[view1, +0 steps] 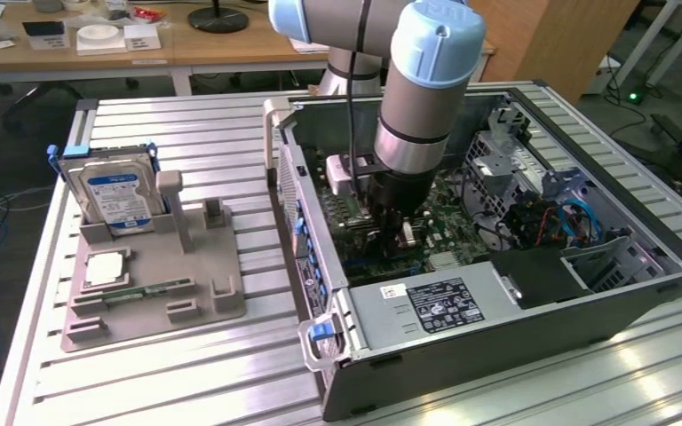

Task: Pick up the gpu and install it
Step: 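Insert the gpu into the slot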

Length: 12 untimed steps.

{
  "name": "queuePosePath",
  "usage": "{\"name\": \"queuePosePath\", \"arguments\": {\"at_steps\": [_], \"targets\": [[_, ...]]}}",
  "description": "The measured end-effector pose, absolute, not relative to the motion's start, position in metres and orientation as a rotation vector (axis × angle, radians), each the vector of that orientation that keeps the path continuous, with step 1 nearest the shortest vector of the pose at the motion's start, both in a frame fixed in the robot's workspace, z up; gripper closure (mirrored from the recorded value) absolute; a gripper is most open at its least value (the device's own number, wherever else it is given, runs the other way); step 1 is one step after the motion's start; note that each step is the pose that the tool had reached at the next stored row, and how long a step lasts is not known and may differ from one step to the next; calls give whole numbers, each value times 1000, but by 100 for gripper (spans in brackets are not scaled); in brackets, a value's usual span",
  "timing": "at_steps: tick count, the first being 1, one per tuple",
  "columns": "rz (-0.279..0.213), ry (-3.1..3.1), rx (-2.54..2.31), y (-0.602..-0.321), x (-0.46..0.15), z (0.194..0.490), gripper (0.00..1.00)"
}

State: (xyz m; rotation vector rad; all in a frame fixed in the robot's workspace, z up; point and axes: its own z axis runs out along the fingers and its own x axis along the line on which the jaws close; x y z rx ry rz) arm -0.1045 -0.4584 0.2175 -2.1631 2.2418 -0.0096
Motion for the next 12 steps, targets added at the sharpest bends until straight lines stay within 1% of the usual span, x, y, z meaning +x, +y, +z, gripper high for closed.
{"name": "queuePosePath", "arguments": {"at_steps": [1, 5, 12], "targets": [[-10, 2242, -2163, -458, -104, 217, 58], [-11, 2241, -2163, -458, -104, 224, 58], [-19, 2237, -2159, -458, -105, 251, 58]]}}
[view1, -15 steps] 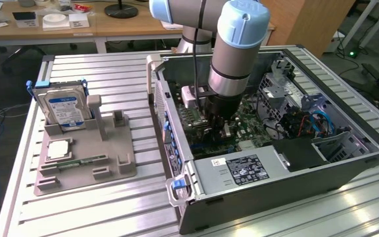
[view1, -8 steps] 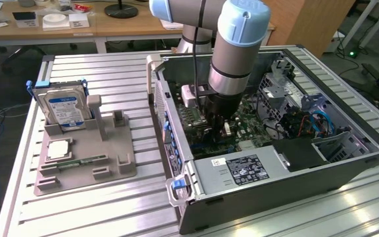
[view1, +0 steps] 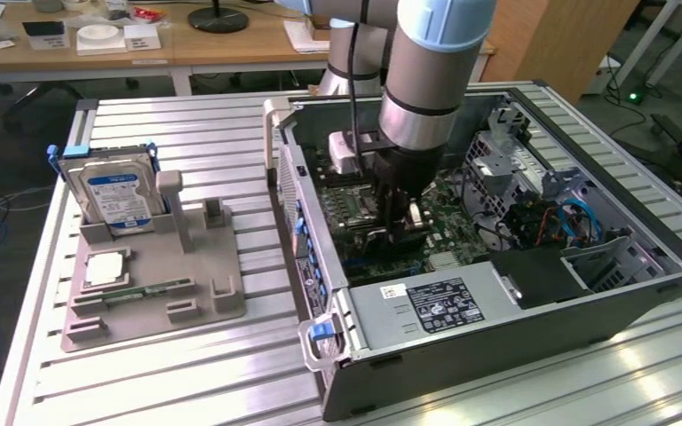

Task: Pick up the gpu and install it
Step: 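Insert the gpu into the slot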

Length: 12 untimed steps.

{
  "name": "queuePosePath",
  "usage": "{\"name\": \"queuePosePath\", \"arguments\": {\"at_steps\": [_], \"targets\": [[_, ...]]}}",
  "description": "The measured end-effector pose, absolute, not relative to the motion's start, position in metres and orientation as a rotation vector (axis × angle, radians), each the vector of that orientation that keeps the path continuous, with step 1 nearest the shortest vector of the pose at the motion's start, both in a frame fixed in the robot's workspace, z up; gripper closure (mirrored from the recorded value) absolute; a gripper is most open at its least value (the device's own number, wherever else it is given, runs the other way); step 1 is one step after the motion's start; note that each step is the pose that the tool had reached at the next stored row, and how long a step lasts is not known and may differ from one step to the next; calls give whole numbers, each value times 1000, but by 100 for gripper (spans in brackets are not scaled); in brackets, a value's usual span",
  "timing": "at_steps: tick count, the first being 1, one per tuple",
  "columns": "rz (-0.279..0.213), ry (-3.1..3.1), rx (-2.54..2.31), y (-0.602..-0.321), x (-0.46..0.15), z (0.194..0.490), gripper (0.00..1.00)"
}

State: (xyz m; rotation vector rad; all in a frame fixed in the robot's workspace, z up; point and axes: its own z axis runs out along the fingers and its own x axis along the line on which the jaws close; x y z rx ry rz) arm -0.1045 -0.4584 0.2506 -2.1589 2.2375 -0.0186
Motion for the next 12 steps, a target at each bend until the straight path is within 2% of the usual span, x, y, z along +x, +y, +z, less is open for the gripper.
{"name": "queuePosePath", "arguments": {"at_steps": [8, 9, 11, 12], "targets": [[-26, 2234, -2155, -458, -105, 276, 58], [-26, 2234, -2155, -458, -105, 276, 60], [-26, 2234, -2156, -458, -105, 276, 73], [-26, 2234, -2156, -458, -105, 276, 73]]}}
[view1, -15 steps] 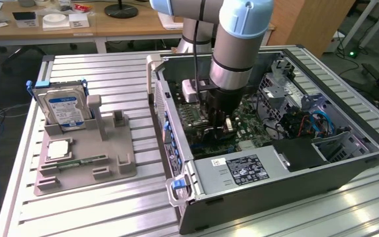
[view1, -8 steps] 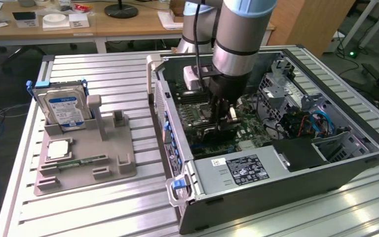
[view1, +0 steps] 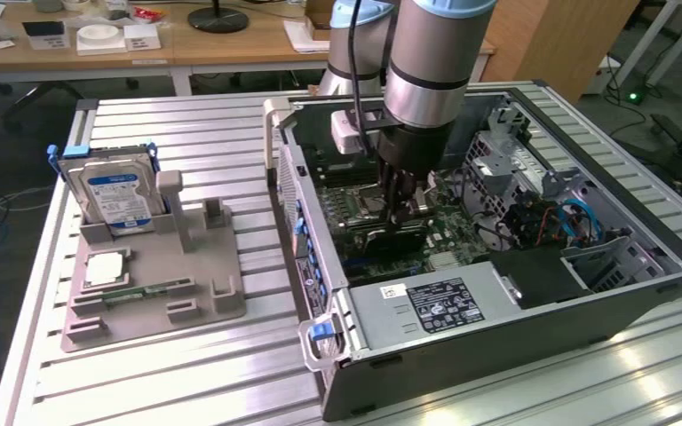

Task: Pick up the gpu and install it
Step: 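Insert the gpu into the slot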

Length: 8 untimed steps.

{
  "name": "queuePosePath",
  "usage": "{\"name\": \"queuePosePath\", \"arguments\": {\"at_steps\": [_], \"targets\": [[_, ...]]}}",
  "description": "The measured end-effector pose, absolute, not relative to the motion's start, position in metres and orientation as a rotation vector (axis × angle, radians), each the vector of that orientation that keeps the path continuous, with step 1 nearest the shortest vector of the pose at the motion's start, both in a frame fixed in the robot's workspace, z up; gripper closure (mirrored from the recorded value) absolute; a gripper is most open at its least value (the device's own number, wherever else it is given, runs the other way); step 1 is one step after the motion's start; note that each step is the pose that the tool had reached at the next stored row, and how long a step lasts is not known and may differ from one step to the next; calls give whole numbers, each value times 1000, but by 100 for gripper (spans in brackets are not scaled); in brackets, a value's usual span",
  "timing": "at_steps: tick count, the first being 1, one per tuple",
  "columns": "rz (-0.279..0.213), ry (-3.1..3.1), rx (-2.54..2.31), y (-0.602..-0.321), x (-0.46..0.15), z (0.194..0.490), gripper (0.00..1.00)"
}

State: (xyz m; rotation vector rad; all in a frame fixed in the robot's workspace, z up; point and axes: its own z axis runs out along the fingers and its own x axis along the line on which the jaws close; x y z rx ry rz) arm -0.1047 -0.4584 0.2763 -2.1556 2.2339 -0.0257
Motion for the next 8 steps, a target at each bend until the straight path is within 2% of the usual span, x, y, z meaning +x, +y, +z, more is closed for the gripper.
{"name": "queuePosePath", "arguments": {"at_steps": [1, 4, 8], "targets": [[-26, 2234, -2156, -458, -105, 276, 73], [-26, 2234, -2156, -458, -105, 276, 90], [-26, 2234, -2156, -458, -105, 276, 90]]}}
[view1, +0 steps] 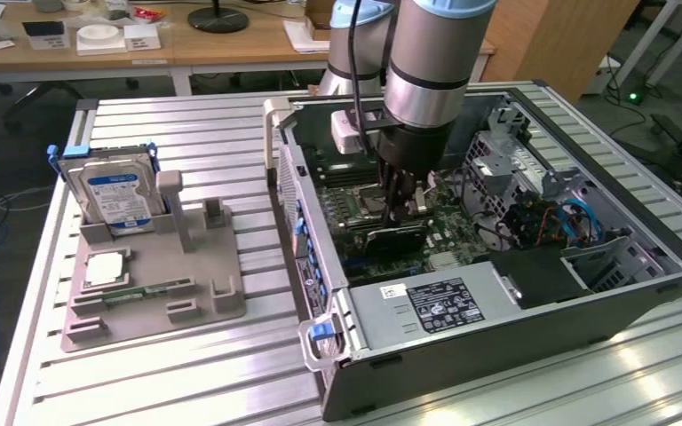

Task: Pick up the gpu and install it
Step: 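Insert the gpu into the slot, then press down on the gpu until it lock into place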

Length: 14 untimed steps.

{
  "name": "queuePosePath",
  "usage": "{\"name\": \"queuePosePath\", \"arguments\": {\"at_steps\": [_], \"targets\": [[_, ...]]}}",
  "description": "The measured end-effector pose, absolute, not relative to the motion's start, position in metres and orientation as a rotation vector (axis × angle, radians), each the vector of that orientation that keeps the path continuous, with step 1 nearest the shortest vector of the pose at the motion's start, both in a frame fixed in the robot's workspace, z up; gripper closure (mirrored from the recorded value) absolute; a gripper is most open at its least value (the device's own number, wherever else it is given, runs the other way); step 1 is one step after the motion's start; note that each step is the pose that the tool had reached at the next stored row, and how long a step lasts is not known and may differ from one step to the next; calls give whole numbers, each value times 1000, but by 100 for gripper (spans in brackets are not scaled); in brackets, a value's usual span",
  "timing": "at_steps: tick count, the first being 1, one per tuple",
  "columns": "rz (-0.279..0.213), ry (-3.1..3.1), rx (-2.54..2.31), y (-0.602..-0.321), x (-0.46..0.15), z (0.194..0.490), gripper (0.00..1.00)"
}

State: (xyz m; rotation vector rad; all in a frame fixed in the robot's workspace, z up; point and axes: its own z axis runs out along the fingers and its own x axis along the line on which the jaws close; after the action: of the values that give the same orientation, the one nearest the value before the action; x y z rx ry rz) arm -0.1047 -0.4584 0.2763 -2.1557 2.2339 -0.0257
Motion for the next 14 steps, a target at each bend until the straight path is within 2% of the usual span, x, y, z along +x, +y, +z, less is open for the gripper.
{"name": "queuePosePath", "arguments": {"at_steps": [14], "targets": [[-26, 2234, -2156, -458, -105, 276, 90]]}}
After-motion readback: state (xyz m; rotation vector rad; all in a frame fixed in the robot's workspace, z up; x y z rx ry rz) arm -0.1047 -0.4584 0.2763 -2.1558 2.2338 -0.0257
